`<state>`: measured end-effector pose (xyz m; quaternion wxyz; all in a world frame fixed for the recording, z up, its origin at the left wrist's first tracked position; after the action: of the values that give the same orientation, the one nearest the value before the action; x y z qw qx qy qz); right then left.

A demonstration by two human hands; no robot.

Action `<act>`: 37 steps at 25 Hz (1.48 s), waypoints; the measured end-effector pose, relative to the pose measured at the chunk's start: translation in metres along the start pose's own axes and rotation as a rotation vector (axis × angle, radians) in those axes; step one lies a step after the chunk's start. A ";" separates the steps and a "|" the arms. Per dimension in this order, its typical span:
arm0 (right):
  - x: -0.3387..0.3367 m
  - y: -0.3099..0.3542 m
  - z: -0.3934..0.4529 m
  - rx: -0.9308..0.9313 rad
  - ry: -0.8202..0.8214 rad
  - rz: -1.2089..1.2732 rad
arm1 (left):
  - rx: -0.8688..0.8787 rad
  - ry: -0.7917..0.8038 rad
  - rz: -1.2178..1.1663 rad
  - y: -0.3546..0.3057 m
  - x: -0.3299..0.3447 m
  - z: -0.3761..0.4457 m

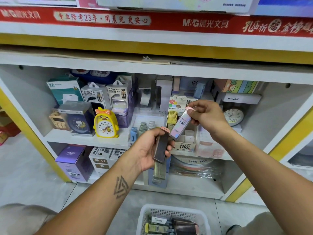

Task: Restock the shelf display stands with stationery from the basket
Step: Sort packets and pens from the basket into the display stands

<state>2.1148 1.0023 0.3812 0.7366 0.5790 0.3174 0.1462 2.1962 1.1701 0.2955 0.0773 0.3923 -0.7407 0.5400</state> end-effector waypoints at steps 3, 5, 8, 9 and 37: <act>-0.006 0.003 0.002 -0.023 -0.034 -0.029 | 0.028 -0.009 -0.011 -0.002 0.000 0.000; -0.011 0.005 0.004 -0.052 -0.058 -0.091 | 0.049 -0.042 -0.022 -0.003 -0.003 0.001; -0.015 0.008 0.005 -0.108 -0.074 -0.215 | 0.051 -0.096 -0.053 -0.003 -0.008 0.003; -0.016 0.009 0.005 -0.126 -0.075 -0.231 | 0.052 -0.104 -0.052 -0.003 -0.009 0.003; 0.039 -0.005 -0.013 0.037 0.437 -0.091 | 0.016 0.046 -0.097 0.004 0.024 0.008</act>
<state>2.1348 1.0335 0.3634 0.6455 0.5320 0.4978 0.2291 2.1802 1.1517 0.3025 0.1174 0.4156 -0.7146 0.5504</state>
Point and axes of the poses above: each hand's wrist, its own z-axis towards the middle knuckle, its own x-axis out of the palm, y = z × x, the point moved 8 cm from there along z, towards the middle knuckle
